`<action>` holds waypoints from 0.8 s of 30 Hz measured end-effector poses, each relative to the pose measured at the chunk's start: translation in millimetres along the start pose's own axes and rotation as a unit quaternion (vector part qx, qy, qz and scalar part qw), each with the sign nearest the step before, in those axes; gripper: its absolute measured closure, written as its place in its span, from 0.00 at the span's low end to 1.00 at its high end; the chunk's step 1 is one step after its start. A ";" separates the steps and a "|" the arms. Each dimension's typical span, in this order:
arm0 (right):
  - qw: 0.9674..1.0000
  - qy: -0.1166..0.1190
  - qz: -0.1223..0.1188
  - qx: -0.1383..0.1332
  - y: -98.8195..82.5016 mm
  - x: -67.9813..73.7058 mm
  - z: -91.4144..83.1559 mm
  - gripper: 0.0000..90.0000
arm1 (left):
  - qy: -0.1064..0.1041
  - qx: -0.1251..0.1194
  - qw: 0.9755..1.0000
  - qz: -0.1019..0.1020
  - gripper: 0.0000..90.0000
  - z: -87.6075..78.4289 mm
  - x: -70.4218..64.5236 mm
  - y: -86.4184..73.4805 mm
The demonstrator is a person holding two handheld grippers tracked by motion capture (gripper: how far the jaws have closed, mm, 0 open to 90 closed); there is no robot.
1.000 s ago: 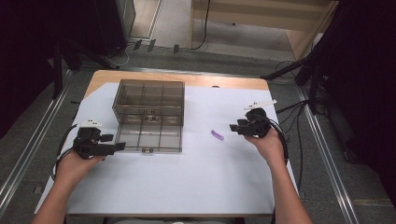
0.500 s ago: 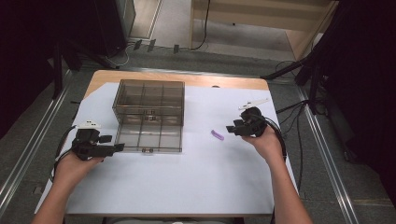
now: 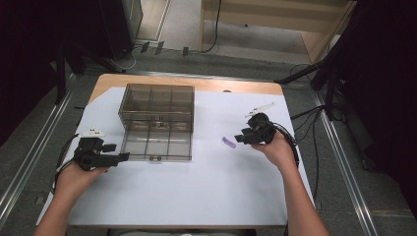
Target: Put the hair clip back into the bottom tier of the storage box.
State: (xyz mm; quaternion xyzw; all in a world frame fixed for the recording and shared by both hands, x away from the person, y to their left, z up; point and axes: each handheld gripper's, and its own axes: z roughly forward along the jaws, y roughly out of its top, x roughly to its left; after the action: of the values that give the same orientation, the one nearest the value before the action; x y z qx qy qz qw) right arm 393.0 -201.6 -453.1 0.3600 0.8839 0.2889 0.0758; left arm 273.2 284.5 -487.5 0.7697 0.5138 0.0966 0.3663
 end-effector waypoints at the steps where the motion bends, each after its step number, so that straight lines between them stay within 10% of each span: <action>1: 1.000 0.001 -0.001 0.003 0.8 0.4 0.6 0.64 | 0.000 0.001 1.000 -0.001 0.35 -0.3 0.1 -0.5; 24: 0.994 0.002 -0.041 0.102 16.7 9.6 34.0 0.64 | 0.015 0.000 1.000 -0.018 0.35 -11.8 4.6 -16.1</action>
State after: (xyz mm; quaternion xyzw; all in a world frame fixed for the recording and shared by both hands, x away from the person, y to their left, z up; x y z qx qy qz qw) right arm 407.5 -170.0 -470.9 0.3287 0.9229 0.1946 0.0489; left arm 257.4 297.2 -490.8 0.7587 0.5333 0.1010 0.3601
